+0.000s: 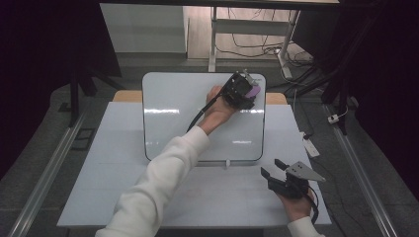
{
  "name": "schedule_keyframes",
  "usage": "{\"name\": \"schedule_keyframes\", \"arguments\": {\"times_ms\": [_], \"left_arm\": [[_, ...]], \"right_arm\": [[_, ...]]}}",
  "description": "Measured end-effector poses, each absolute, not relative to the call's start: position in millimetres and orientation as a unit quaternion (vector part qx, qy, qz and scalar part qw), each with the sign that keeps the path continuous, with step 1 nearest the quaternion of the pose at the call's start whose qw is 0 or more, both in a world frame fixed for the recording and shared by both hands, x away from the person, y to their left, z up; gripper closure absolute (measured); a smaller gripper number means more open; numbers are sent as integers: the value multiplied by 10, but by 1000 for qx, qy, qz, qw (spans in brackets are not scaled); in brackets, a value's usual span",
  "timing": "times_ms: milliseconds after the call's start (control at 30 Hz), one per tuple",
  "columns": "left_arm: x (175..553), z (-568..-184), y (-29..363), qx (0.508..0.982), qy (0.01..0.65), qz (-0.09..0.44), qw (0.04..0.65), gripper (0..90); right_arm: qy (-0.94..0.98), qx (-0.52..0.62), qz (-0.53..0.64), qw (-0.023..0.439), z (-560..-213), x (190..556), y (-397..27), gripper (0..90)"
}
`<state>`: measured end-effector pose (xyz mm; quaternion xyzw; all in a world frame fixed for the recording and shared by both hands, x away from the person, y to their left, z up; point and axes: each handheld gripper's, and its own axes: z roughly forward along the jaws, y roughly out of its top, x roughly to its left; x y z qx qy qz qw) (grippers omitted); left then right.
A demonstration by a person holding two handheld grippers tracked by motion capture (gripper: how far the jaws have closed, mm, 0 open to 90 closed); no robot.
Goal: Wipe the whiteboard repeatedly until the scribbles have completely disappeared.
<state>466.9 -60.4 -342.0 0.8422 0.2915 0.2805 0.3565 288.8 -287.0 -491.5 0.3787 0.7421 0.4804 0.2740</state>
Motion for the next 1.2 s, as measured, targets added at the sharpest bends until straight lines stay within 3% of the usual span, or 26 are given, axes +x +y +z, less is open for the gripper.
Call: {"name": "schedule_keyframes", "arguments": {"times_ms": [333, 767, 1200], "left_arm": [[4685, -3272, 137, 807, 357, 314, 351, 411], [4441, -3450, 1051, 779, 410, 334, 337, 411], [4284, -3561, 1303, 771, 420, 324, 353, 411]], "right_arm": [[743, 379, 479, 275, -4915, 2887, -2857, 362], [745, 375, 478, 275, -4916, 2913, -2817, 362], [746, 372, 479, 275, -4912, 2931, -2791, 362]]}}
